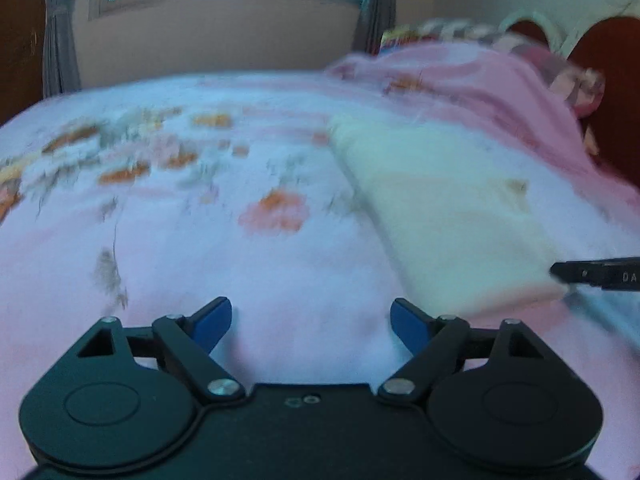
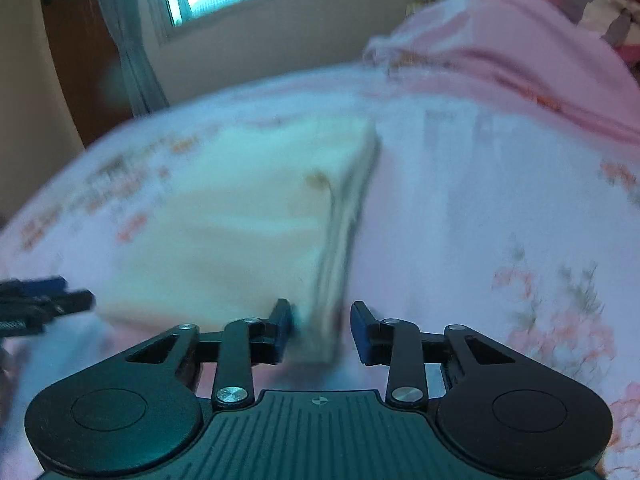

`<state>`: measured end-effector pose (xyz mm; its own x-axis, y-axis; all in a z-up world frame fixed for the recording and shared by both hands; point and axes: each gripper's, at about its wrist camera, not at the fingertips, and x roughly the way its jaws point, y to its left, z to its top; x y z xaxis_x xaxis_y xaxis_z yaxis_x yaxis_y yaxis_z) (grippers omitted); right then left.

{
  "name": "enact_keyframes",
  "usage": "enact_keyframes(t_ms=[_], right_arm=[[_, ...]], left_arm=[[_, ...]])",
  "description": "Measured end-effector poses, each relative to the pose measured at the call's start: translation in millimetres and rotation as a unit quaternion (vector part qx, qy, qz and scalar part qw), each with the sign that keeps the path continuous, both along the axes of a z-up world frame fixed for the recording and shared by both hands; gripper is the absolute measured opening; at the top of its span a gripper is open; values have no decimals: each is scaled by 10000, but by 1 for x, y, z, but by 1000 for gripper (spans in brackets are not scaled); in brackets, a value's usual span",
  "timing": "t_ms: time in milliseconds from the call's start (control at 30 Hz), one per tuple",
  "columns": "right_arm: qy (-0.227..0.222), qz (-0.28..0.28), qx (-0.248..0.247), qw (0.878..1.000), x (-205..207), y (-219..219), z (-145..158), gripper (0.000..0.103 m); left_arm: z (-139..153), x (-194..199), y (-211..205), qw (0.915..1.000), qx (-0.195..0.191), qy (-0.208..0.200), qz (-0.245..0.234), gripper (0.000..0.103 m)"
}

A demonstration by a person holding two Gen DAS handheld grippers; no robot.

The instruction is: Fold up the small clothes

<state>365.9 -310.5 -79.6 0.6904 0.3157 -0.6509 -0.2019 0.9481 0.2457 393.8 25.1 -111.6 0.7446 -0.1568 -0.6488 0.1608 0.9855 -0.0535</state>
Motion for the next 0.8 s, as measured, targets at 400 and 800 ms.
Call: enact_keyframes(t_ms=[400, 800], right_arm=[[22, -158, -59, 9999, -3, -15, 0, 35], [-46, -91, 1028, 9946, 10, -42, 12, 35]], left_arm=[[4, -2, -1, 9960, -810, -148, -350, 86], [15, 30, 20, 9858, -1578, -170, -541, 97]])
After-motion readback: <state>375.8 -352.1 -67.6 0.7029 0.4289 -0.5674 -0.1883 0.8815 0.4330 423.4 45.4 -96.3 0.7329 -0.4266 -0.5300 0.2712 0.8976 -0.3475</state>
